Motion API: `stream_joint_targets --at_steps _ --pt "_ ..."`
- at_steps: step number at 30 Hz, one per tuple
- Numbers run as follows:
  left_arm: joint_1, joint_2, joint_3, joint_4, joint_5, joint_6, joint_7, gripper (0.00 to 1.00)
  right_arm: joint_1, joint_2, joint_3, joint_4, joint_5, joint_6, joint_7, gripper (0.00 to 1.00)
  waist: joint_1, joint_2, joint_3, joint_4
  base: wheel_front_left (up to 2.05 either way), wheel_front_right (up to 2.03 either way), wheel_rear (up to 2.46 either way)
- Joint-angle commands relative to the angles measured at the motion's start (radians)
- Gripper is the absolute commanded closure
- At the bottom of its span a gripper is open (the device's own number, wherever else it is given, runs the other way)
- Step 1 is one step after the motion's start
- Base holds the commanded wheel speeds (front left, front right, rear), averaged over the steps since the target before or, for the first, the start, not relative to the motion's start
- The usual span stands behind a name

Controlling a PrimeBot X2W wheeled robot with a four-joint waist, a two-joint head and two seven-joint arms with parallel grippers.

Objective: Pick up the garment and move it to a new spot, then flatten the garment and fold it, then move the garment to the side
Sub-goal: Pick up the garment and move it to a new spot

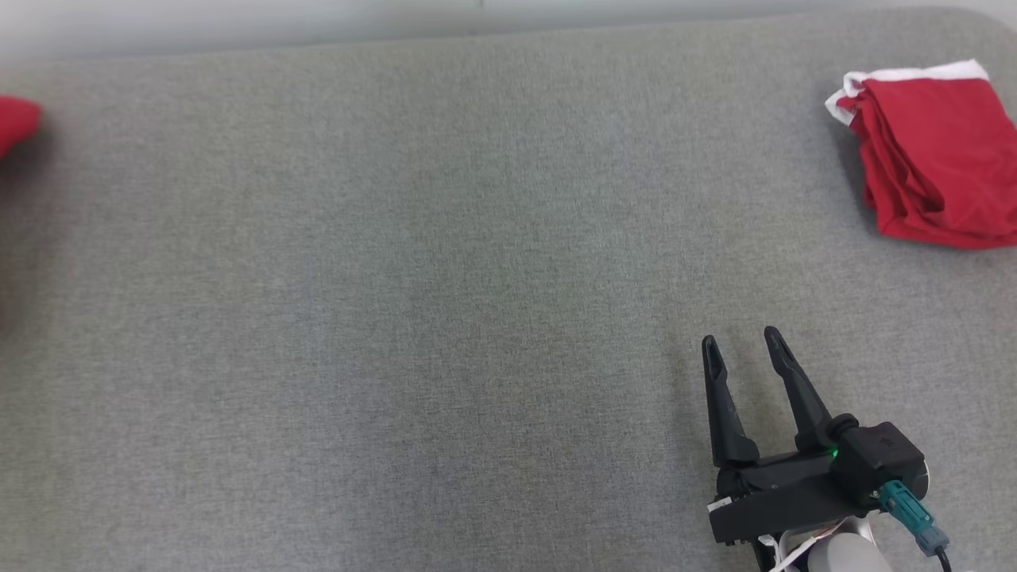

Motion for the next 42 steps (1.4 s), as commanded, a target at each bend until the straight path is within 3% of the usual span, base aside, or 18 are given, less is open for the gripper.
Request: stream_joint_targets --at_steps 1,7,14,20,26,35,42 --pt "-0.016 0.000 -0.017 -0.029 0.018 -0.008 -0.020 1.00 0.007 0.001 0.001 0.004 0.000 -0.002 0.000 0.00 0.0000 0.0000 -0.022 0.011 0.00 0.00 0.00" --pt "-0.044 -0.030 -0.063 -0.209 0.021 -0.021 -0.058 1.00 0.017 0.001 0.003 0.005 0.021 -0.002 0.000 0.00 0.0000 0.0000 -0.060 -0.016 0.00 0.00 0.00" --pt "0.000 -0.092 -0.098 -0.496 -0.001 -0.003 -0.008 1.00 0.033 0.001 0.005 0.014 0.051 -0.002 0.000 0.00 0.0000 0.0000 -0.094 -0.089 0.00 0.00 0.00" --pt "0.069 -0.171 -0.145 -0.731 -0.034 0.029 0.059 1.00 0.048 0.001 0.003 0.022 0.070 -0.002 0.000 0.00 0.0000 0.0000 -0.116 -0.163 0.00 0.00 0.00" --pt "0.132 -0.257 -0.224 -0.865 -0.035 0.053 0.095 1.00 0.061 0.001 -0.007 0.030 0.076 -0.002 0.000 0.00 0.0000 0.0000 -0.131 -0.206 0.00 0.00 0.00" --pt "0.282 -0.323 -0.283 -0.875 -0.061 0.079 0.078 1.00 0.067 0.001 -0.011 0.038 0.079 -0.002 0.000 0.00 0.0000 0.0000 -0.132 -0.219 0.00 0.00 0.00" --pt "0.388 -0.353 -0.330 -0.695 -0.084 0.043 0.030 1.00 0.050 0.001 -0.001 0.052 0.082 -0.002 0.000 0.00 0.0000 0.0000 -0.124 -0.223 0.00 0.00 0.00"
